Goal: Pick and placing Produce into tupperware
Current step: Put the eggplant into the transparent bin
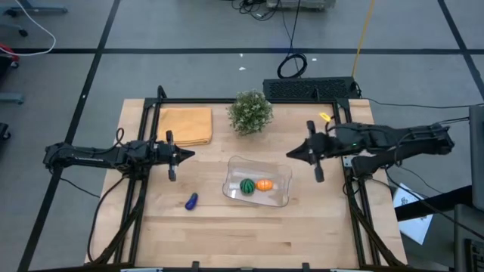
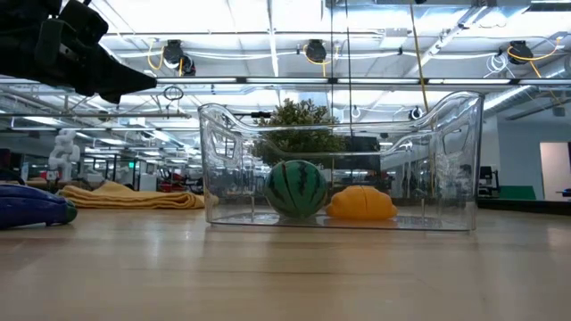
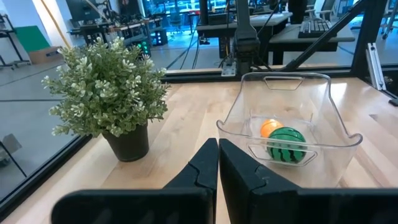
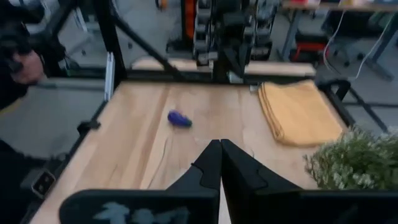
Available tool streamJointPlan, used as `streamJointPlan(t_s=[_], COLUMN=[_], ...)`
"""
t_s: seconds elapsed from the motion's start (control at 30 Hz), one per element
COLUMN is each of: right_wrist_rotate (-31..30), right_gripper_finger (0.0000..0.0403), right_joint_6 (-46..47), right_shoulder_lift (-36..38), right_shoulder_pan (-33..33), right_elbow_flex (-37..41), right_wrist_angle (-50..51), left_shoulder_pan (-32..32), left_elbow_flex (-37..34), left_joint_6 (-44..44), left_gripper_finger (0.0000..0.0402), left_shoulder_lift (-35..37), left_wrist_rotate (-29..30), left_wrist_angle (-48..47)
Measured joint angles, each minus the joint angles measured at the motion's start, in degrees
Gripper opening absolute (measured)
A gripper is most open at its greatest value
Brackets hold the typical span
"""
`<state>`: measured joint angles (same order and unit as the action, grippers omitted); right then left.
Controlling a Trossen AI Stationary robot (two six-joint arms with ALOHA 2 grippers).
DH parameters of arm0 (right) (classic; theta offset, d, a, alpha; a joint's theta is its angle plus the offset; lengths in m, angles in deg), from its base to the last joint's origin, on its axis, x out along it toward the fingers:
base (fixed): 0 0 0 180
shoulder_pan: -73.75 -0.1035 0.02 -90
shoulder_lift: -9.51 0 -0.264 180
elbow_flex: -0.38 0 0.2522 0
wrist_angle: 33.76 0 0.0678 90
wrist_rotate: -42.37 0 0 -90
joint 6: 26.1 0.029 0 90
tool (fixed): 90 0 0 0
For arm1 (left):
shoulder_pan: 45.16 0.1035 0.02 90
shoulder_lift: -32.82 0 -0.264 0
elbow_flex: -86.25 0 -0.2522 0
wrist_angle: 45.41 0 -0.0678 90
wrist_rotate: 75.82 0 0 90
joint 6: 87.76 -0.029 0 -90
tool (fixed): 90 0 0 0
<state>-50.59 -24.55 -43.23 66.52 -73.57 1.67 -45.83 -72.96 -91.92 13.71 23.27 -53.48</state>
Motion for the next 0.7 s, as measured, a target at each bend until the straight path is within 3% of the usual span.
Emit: streamJointPlan(t_s=[0.3, 0.47, 0.7], right_wrist_rotate=[0.2, 3.3, 3.3], right_gripper_finger=[0.0000, 0.0000, 0.0000], right_joint_6=[3.1, 3.2, 3.0], right_shoulder_lift=[8.4, 12.2, 17.7], right_shoulder_pan=[0.0, 0.0, 0.0], right_elbow_flex=[11.0, 17.5, 21.7], right_wrist_angle=[-7.5, -13.4, -17.3], left_shoulder_pan=[0.0, 0.0, 0.0], left_elbow_flex=[0.0, 0.0, 0.0], left_joint_6=[-0.2, -0.2, -0.1], left_gripper_finger=[0.0019, 0.0019, 0.0019], left_shoulder_lift=[0.0, 0.0, 0.0], left_wrist_rotate=[0.0, 0.0, 0.0], left_wrist_angle=[0.0, 0.0, 0.0])
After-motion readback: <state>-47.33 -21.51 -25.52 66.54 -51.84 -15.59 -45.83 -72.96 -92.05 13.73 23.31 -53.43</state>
